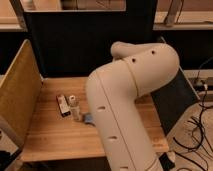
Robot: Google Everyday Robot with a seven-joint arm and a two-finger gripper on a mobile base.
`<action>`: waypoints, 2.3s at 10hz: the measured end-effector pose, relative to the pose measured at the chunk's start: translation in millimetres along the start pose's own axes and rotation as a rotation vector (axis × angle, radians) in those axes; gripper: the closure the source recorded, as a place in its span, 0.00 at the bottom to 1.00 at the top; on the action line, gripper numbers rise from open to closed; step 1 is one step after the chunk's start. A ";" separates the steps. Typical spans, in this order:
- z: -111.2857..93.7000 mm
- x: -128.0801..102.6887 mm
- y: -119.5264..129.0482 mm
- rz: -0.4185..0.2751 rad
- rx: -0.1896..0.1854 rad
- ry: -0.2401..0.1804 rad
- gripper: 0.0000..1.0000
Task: Knock the bottle over
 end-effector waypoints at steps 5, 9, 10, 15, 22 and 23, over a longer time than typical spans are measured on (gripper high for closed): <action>0.0 0.0 0.0 0.000 0.000 0.000 0.20; 0.0 0.0 0.0 0.000 0.000 0.000 0.20; 0.0 0.0 0.0 0.000 0.000 0.000 0.20; -0.8 -0.3 0.1 0.000 0.000 -0.001 0.23; -0.8 -0.3 0.1 0.000 0.000 -0.001 0.89; -1.0 -0.3 -0.4 -0.001 0.003 0.000 0.98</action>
